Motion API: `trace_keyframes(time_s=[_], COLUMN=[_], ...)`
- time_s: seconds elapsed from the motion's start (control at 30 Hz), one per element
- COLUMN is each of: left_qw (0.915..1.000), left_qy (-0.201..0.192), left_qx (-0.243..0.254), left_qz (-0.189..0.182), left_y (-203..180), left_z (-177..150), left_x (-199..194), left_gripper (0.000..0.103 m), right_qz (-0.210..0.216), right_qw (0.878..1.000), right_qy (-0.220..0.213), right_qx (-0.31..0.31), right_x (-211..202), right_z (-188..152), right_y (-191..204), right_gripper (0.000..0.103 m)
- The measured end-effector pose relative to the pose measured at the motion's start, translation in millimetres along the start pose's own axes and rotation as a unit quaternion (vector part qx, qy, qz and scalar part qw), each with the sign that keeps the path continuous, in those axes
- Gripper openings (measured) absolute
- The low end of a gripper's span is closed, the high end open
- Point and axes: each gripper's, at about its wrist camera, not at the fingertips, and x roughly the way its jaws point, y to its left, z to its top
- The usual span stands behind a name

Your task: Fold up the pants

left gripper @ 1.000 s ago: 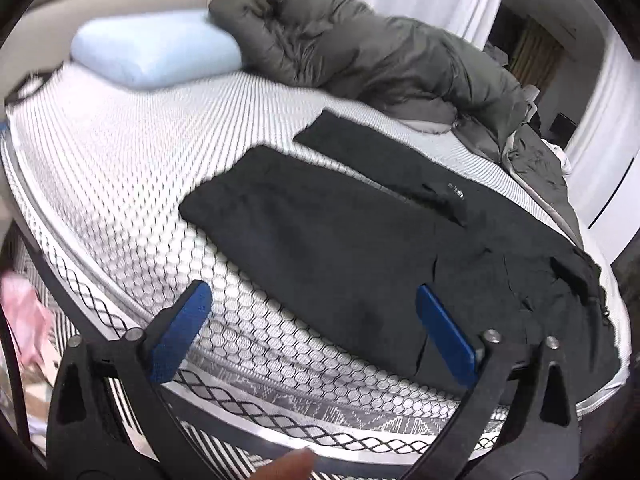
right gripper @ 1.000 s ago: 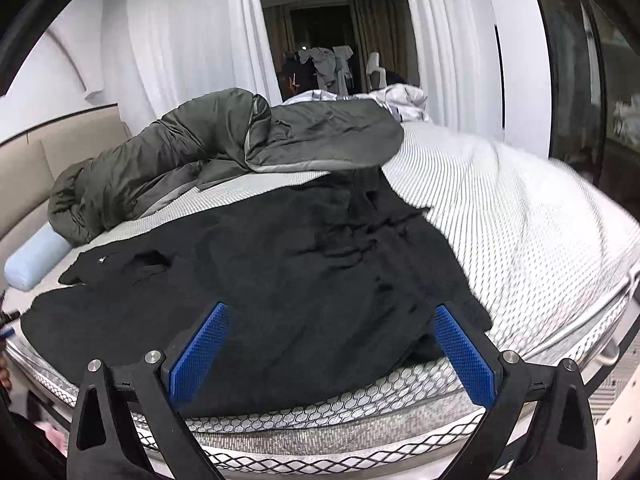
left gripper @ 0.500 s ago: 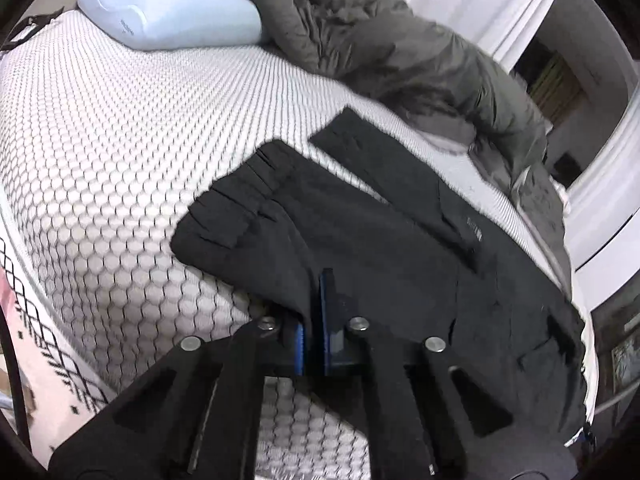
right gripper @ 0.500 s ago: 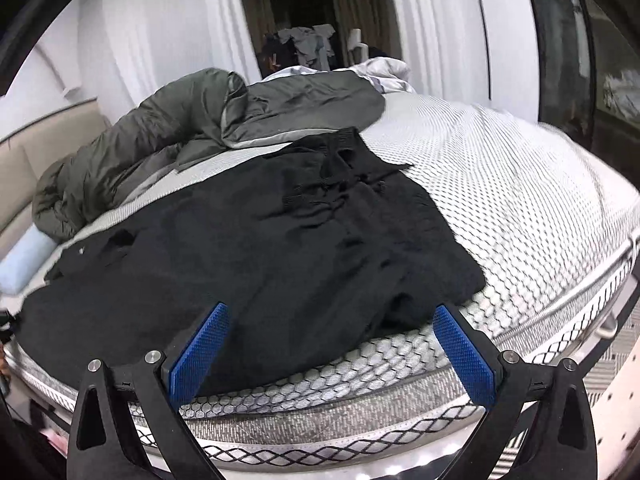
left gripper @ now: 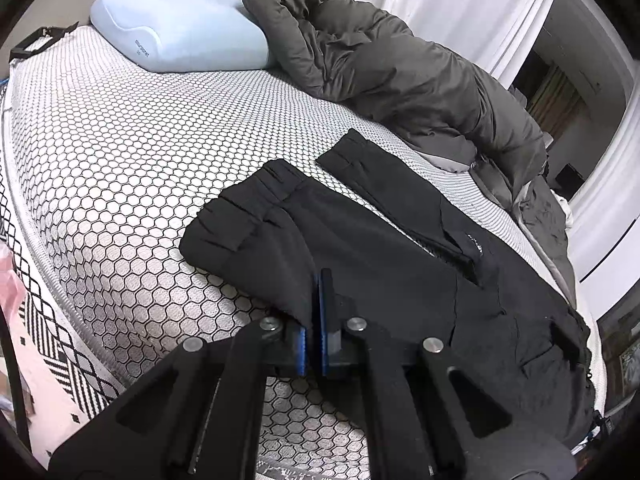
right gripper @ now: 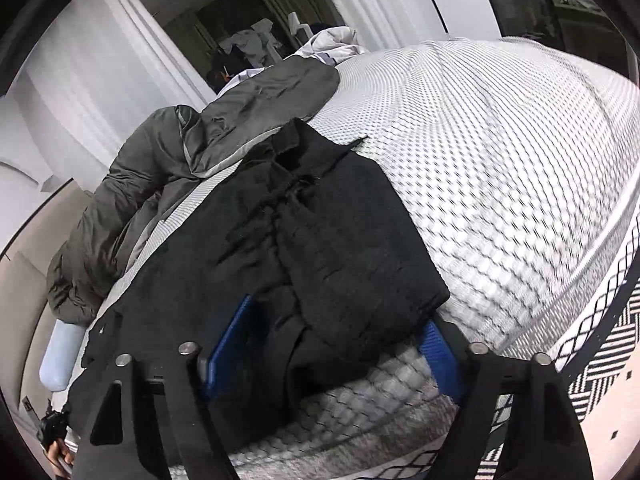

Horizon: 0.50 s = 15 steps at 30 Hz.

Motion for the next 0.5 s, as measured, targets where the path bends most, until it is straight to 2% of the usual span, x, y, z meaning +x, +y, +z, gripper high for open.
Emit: trace_keyframes(time_s=[0.03,0.07,0.1,0.13,0.23,0.37,0.4,0.47,0.5], left_qw=[1.0,1.0,1.0,1.0,0.9998,0.9995,0.9994,0.9994,0.9993], left_qy=[-0.002,-0.004,-0.005,-0.005,0.005,0.016,0.019,0.019,0.02], left_qx=[0.002,0.003,0.004,0.003,0.001,0.025,0.024,0.016,0.012], left_qz=[0.001,0.001,0.003,0.002,-0.018,-0.012,-0.014,-0.024,-0.029], left_y=[-0.5,-1.0,-1.4,-1.5,-1.1,-6.0,-4.7,-0.4,2.3], left_z=[-1.2,-1.9,-3.1,-3.9,-10.0,-14.8,-15.0,-14.9,-14.5], left_x=[-2.6,-3.8,-5.8,-6.7,-11.0,-8.4,-8.0,-9.2,-9.8], left_gripper=[0.002,0.002,0.002,0.002,0.002,0.002,0.002,0.002,0.002], right_qz=[-0.008,-0.015,-0.013,-0.013,-0.038,-0.053,-0.051,-0.05,-0.045], right_qw=[1.0,1.0,0.999,0.999,0.998,0.997,0.997,0.998,0.999], right_qy=[0.01,0.017,0.018,0.015,-0.017,0.044,0.045,0.03,0.023], right_qx=[-0.011,-0.019,-0.024,-0.027,-0.053,-0.024,-0.022,-0.014,-0.01], right_x=[0.8,1.2,-0.8,-5.2,-29.5,-11.6,-10.2,-20.4,-25.6], right_z=[3.2,4.6,5.0,4.1,-0.7,-11.3,-12.0,-11.8,-11.1], right_y=[5.6,10.4,12.9,14.9,14.3,-17.7,-18.3,-13.3,-11.7], right_gripper=[0.047,0.039,0.021,0.017,0.015,0.018,0.021,0.035,0.048])
